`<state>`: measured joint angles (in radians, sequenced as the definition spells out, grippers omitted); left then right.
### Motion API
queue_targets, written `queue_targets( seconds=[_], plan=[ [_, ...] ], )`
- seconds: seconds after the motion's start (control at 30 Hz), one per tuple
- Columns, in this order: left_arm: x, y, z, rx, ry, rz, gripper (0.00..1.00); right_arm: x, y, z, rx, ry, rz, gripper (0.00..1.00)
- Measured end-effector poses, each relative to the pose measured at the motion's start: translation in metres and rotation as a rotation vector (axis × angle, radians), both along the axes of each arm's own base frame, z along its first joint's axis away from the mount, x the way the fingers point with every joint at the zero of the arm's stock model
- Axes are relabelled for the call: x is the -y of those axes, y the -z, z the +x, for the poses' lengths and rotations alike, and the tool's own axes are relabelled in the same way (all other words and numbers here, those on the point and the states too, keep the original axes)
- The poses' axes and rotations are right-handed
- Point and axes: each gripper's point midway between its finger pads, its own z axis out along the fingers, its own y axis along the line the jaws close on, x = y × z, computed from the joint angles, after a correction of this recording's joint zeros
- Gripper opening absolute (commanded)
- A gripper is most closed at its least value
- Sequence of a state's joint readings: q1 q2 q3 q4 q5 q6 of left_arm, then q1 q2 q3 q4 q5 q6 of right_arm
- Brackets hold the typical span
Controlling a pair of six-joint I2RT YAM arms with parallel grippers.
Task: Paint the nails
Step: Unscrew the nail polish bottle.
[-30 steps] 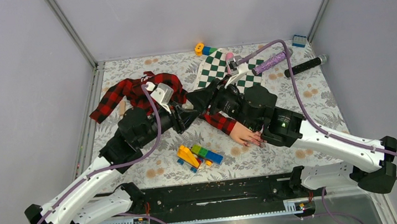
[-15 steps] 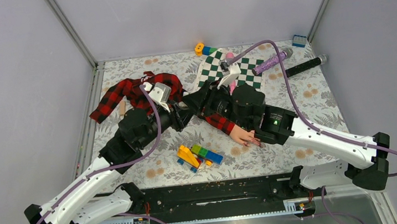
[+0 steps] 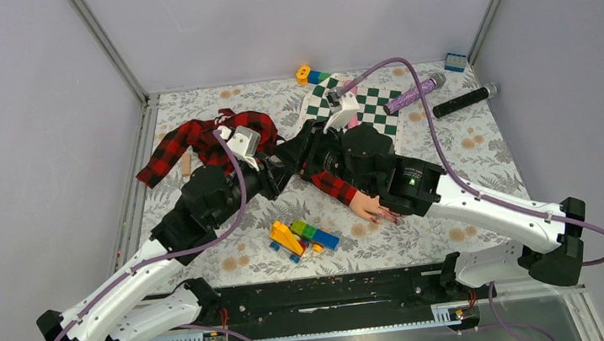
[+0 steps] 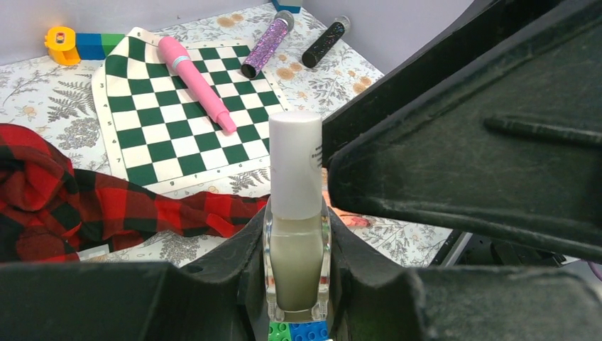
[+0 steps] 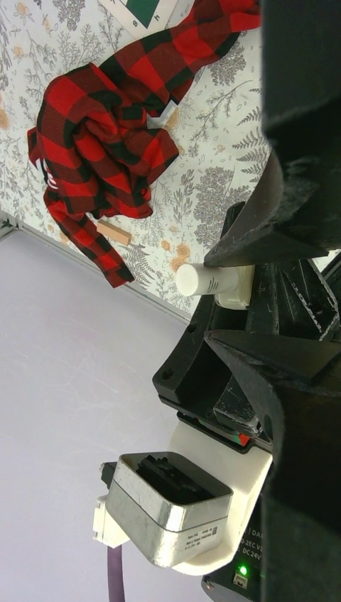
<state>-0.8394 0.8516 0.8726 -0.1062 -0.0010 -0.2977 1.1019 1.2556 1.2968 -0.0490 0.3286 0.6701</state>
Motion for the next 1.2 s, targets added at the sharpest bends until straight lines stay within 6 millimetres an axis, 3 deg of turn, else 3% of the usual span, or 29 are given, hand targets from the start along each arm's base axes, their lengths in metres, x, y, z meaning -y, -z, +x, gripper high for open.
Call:
queue_targets(
  seconds=[0.6, 0.73, 0.8, 0.83, 1.2],
  plan=[
    [-0.003, 0.003, 0.002, 0.004, -0.023, 0.022, 0.0, -0.009, 0.014, 0.005, -0.032, 0.005, -0.044, 0.39],
    [-0.002, 0.004, 0.001, 0.007, -0.023, 0.026, 0.0, -0.011, 0.017, 0.007, -0.034, 0.008, -0.053, 0.25],
    [-0.003, 0.004, 0.002, 0.01, -0.028, 0.028, 0.0, -0.01, 0.02, 0.008, -0.036, 0.017, -0.062, 0.05],
    [-0.004, 0.004, 0.001, 0.009, -0.029, 0.029, 0.0, -0.01, 0.021, 0.009, -0.035, 0.02, -0.066, 0.0],
    [-0.001, -0.009, -0.009, 0.036, 0.045, -0.006, 0.0, -0.009, 0.008, -0.001, 0.052, -0.059, -0.064, 0.0]
  ],
)
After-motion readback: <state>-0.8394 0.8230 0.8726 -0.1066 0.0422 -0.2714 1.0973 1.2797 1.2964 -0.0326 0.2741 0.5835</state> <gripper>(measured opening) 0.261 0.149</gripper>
